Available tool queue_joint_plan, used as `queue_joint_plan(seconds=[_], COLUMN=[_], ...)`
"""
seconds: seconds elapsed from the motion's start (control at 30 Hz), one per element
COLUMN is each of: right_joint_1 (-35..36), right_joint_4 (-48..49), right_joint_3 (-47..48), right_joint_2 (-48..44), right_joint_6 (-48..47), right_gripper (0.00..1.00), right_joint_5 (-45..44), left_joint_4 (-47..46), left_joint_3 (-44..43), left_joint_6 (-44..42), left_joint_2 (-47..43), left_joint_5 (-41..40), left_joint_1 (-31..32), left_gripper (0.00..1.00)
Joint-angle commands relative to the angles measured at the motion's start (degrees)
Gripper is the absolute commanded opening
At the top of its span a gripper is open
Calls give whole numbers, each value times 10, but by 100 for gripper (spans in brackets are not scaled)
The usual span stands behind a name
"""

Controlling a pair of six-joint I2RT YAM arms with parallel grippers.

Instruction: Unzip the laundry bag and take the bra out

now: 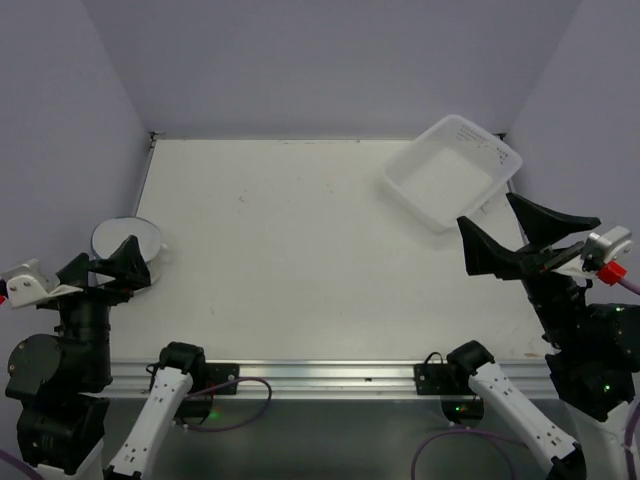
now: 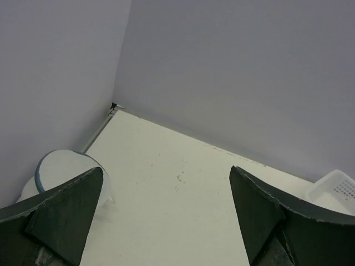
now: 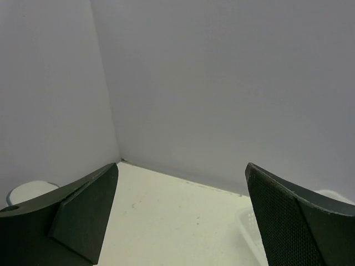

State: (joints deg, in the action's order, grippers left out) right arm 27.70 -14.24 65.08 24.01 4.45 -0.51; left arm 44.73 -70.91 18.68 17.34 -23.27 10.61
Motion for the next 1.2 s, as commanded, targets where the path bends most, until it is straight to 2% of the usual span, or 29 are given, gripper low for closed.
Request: queue_joint_plan(seconds=[0.0, 0.17, 0.27, 0.4, 0.5, 0.67, 0.8, 0.87, 0.97, 1.03, 1.17], right_joint_1=[2, 1, 2, 2, 2, 2, 2, 1, 2, 1, 2], right_joint_4=[15, -2, -16, -27, -33, -10, 0, 1, 3, 4, 12], right_joint_3=[-19, -59, -91, -126, -145, -180, -195, -198, -202, -206, -211], right_joint_2=[14, 34, 55, 86, 114, 145, 148, 148, 145, 141, 138], right_joint_6=[32, 85, 114, 138, 160, 198, 206, 205, 200, 196, 188], right_gripper=[99, 99, 99, 99, 99, 99, 99, 99, 99, 99, 99], right_joint_5=[-2, 23, 25, 69, 119, 204, 229, 233, 230, 230, 237], left_joint_4=[11, 45, 51, -31, -81, -107, -131, -148, -169, -190, -218], left_joint_3=[12, 73, 118, 204, 238, 235, 228, 236, 248, 253, 265], left_joint_6=[22, 94, 144, 195, 225, 261, 286, 290, 297, 298, 291], left_joint_2=[25, 67, 125, 201, 251, 348, 362, 367, 387, 398, 423], left_joint_5=[-12, -27, -20, -3, -69, -117, -135, -142, -103, -50, -10], left_joint_1=[-3, -3, -3, -3, -9, -65, -106, -150, -229, -281, -340], left_gripper=[100, 100, 100, 100, 100, 100, 100, 100, 100, 100, 100])
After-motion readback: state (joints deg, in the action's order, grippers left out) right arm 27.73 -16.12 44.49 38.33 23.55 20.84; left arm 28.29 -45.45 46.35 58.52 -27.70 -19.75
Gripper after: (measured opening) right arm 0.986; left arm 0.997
